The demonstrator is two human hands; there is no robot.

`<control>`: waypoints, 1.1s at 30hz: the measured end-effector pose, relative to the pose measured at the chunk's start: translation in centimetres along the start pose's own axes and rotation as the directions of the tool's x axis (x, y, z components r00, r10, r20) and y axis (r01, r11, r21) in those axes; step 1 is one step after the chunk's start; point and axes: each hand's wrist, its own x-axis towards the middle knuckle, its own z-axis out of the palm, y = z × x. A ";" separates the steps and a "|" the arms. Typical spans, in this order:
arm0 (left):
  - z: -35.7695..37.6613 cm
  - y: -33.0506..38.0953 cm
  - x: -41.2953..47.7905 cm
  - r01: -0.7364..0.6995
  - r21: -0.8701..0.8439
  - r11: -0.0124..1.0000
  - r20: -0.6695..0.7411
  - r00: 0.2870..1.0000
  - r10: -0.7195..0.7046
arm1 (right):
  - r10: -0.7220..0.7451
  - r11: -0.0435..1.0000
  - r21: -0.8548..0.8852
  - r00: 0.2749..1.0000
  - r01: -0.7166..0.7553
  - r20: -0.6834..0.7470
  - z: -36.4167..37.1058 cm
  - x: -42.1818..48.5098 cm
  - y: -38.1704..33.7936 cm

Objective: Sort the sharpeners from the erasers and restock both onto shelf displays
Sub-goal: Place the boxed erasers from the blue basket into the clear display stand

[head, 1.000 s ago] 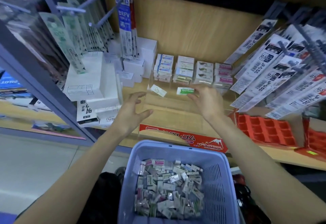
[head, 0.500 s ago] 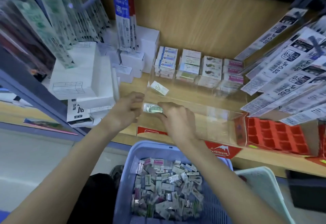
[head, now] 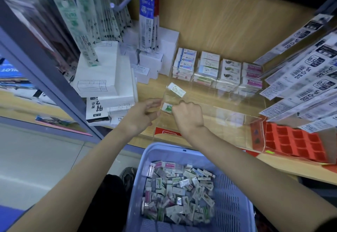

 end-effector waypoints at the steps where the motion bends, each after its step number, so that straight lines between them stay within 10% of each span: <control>1: 0.0 0.0 0.0 -0.005 0.010 1.000 0.000 1.000 0.005 | 0.001 1.000 0.001 1.000 -0.001 -0.013 0.0 0.0 0.0; 7: -0.1 0.0 -0.3 -0.051 0.061 0.997 0.005 0.999 0.051 | 0.034 0.989 0.149 0.987 -0.010 -0.159 1.0 -0.9 1.0; 12: -0.5 -0.2 -0.4 -0.061 0.131 0.989 0.036 0.998 0.057 | 0.023 0.788 0.612 0.989 0.070 -0.143 1.0 -2.8 3.1; 17: -0.9 -0.2 -0.4 -0.081 0.172 0.982 0.081 0.994 0.067 | -0.148 0.840 0.540 0.981 0.057 0.127 0.4 -2.0 3.0; 26: -1.2 1.0 -1.8 -0.099 0.272 0.957 0.047 0.995 0.090 | -0.062 0.843 0.520 0.984 0.140 -0.164 1.9 -2.9 3.5; 28: -0.7 1.7 -3.9 -0.130 0.286 0.949 -0.045 0.988 0.149 | 0.177 0.639 0.763 0.946 0.099 -0.270 1.3 -5.4 4.1; 30: 0.7 2.2 -6.8 -0.176 0.208 0.962 -0.097 0.975 0.199 | 0.404 0.179 0.983 0.909 0.030 -0.101 0.8 -8.7 4.0; 33: 4.1 2.1 -11.3 -0.167 0.047 0.985 0.162 0.974 0.158 | 0.313 -0.332 0.931 0.913 -0.151 0.260 0.8 -12.5 3.3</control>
